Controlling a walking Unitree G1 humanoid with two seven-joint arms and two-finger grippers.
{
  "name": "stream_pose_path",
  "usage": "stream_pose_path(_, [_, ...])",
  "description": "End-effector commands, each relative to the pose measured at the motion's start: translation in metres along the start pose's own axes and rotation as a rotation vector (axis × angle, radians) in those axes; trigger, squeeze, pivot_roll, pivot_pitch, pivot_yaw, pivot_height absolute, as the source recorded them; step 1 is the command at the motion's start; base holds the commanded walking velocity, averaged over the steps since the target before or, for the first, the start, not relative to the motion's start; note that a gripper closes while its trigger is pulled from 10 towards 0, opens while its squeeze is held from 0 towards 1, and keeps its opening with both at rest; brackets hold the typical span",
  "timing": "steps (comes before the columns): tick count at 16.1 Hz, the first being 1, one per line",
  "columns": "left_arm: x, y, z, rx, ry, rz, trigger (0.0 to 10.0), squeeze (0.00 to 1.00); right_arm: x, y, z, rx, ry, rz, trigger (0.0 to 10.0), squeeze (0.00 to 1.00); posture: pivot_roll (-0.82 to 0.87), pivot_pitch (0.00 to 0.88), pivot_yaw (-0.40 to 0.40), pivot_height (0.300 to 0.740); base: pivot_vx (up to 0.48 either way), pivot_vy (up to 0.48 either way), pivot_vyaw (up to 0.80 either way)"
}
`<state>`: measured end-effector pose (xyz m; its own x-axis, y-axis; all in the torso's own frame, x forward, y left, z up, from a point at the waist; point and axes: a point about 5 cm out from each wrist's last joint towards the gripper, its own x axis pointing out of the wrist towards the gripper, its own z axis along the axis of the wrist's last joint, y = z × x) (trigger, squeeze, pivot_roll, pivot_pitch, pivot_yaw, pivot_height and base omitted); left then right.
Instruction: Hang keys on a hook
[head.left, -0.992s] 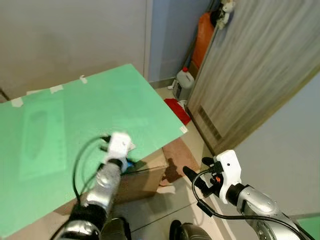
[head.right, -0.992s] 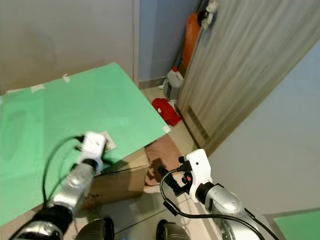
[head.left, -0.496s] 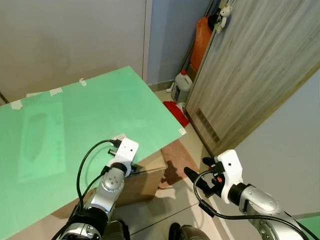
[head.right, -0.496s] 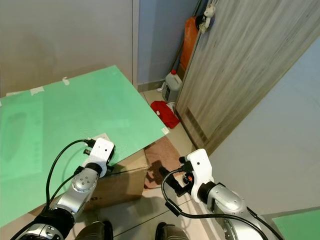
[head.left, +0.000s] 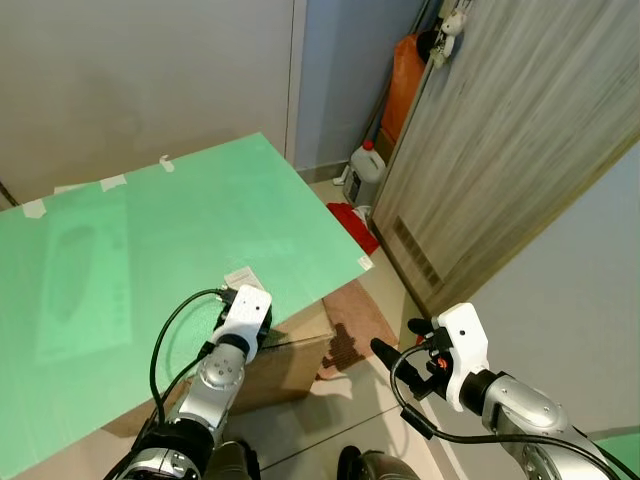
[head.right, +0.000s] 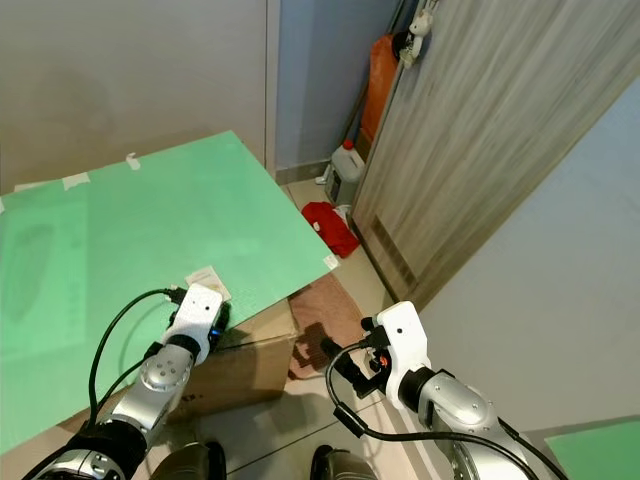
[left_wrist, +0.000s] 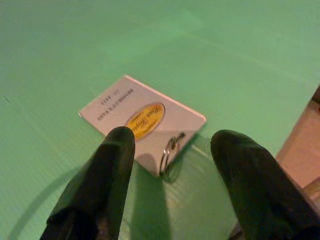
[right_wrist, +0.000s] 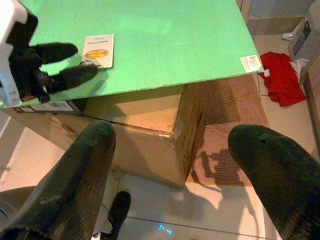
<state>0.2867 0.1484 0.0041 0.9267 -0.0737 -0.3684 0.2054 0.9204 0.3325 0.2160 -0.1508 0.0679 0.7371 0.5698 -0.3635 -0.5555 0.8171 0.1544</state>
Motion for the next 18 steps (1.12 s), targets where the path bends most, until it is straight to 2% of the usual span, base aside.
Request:
stream_pose_path(1, [0.002,-0.003,0.005,0.032,-0.02,-0.002,10.0,0.0,-0.006,-0.004,0.0,-0.001,0.006,-0.014,10.0,0.0,-0.08,0.13,-0.106,0.74,0.0,0.0,0.0])
stream_pose_path(4, [0.008,-0.002,0.029,0.133,-0.132,-0.01,10.0,0.0,-0.004,-0.002,-0.001,-0.002,0.009,-0.011,10.0,0.0,-0.08,0.129,-0.106,0.74,0.0,0.0,0.0])
stream_pose_path(18, [0.011,-0.002,0.059,0.172,-0.297,-0.033,10.0,0.0,-0.003,-0.003,0.0,0.002,0.007,-0.01,10.0,0.0,-0.08,0.142,-0.106,0.74,0.0,0.0,0.0])
